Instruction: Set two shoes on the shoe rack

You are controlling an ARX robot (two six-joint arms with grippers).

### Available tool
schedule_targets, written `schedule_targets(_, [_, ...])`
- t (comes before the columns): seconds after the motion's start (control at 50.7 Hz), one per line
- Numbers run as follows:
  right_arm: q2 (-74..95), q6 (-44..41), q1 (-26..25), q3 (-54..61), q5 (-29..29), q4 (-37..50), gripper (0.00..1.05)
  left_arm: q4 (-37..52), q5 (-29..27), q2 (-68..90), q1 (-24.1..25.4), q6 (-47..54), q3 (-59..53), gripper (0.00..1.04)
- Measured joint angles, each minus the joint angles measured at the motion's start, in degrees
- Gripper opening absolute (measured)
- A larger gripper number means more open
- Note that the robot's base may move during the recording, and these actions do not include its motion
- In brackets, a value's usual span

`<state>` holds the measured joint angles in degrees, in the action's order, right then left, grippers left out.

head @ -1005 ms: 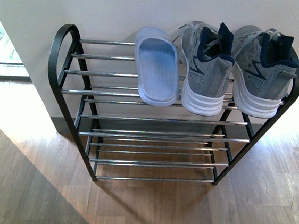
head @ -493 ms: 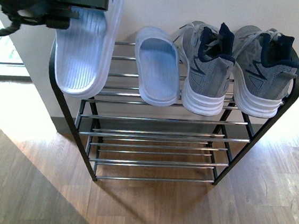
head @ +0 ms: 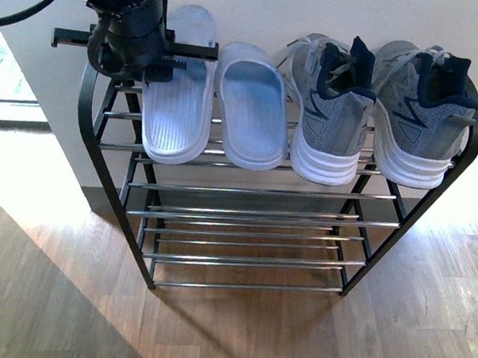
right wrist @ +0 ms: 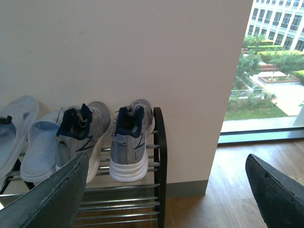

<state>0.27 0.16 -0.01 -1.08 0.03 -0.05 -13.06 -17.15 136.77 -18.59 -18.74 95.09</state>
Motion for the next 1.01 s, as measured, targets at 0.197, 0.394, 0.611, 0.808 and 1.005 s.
schedule_targets(0.197, [0.0,0.0,0.0,0.0,0.0,0.0,0.96,-3.8,-1.6,3.2,0.0,-0.7,4.8,0.02])
schedule_targets(0.394, [0.0,0.0,0.0,0.0,0.0,0.0,0.96,-3.8,-1.5,3.5,0.2,-0.7,4.5,0.22])
schedule_targets(0.611, [0.0,0.0,0.0,0.0,0.0,0.0,0.96,2.0,-0.9,-0.5,-0.1,-0.7,-2.1,0.59])
schedule_targets(0.808, [0.0,0.0,0.0,0.0,0.0,0.0,0.96,9.4,-2.4,-12.0,-1.0,-0.7,-12.4,0.96])
schedule_targets(1.005, [0.0,0.0,0.0,0.0,0.0,0.0,0.96,19.8,-6.0,-28.3,-1.1,0.9,-29.3,0.95])
